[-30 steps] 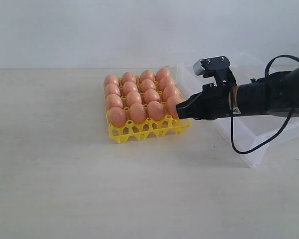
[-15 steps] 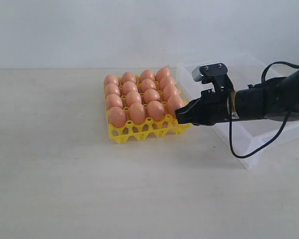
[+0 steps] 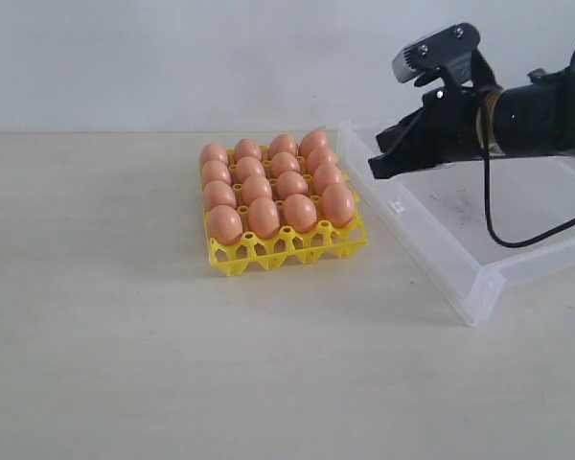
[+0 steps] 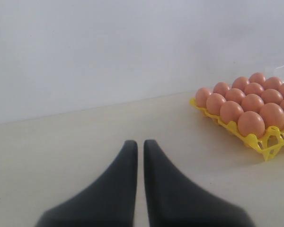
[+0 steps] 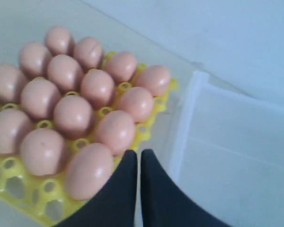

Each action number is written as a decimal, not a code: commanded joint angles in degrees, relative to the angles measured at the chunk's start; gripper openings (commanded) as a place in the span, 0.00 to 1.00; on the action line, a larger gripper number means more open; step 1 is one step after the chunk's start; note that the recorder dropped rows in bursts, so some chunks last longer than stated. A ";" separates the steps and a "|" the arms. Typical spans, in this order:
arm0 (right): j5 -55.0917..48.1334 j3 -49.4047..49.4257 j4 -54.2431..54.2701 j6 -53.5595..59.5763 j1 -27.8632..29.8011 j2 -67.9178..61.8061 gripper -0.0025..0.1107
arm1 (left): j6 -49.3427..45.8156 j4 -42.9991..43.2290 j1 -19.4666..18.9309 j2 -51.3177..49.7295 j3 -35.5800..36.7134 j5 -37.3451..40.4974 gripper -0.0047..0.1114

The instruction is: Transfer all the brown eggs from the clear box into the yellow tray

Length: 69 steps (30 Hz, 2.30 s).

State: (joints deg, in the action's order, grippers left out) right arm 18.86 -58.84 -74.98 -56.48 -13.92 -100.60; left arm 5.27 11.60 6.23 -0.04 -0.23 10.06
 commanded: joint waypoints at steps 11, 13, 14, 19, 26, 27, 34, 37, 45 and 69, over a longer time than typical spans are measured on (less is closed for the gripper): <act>-15.66 2.30 22.28 23.26 9.34 14.65 0.02 | 0.29 -0.13 0.35 0.04 0.23 -0.18 0.07; -15.55 6.00 22.28 23.96 11.11 20.02 0.02 | 0.29 -0.13 0.35 0.04 0.23 -0.18 0.07; -15.40 8.32 22.48 23.85 12.26 23.61 0.02 | 0.29 -0.13 0.35 0.04 0.23 -0.18 0.07; -11.55 17.37 34.28 24.01 15.04 38.03 0.02 | 0.29 -0.13 0.35 0.04 0.23 -0.18 0.07; -6.14 29.44 52.82 38.04 15.57 56.97 0.02 | 0.29 -0.13 0.35 0.04 0.23 -0.18 0.07; -5.52 30.68 58.02 41.77 16.00 59.69 0.02 | 0.29 -0.13 0.35 0.04 0.23 -0.18 0.07; 7.15 44.32 88.37 63.74 16.75 78.29 0.02 | 0.29 -0.13 0.35 0.04 0.23 -0.18 0.07; 9.78 50.74 88.37 64.56 16.75 85.03 0.02 | 0.29 -0.13 0.35 0.04 0.23 -0.18 0.07; 1.35 58.84 90.26 68.08 16.75 94.21 0.02 | 0.29 -0.13 0.35 0.04 0.23 -0.18 0.07; -4.58 58.84 91.32 64.49 16.75 94.11 0.02 | 0.29 -0.13 0.35 0.04 0.23 -0.18 0.07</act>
State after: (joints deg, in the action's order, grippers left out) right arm 14.41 -0.01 16.60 8.35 2.62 -6.65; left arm 5.27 11.60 6.23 -0.04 -0.23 10.06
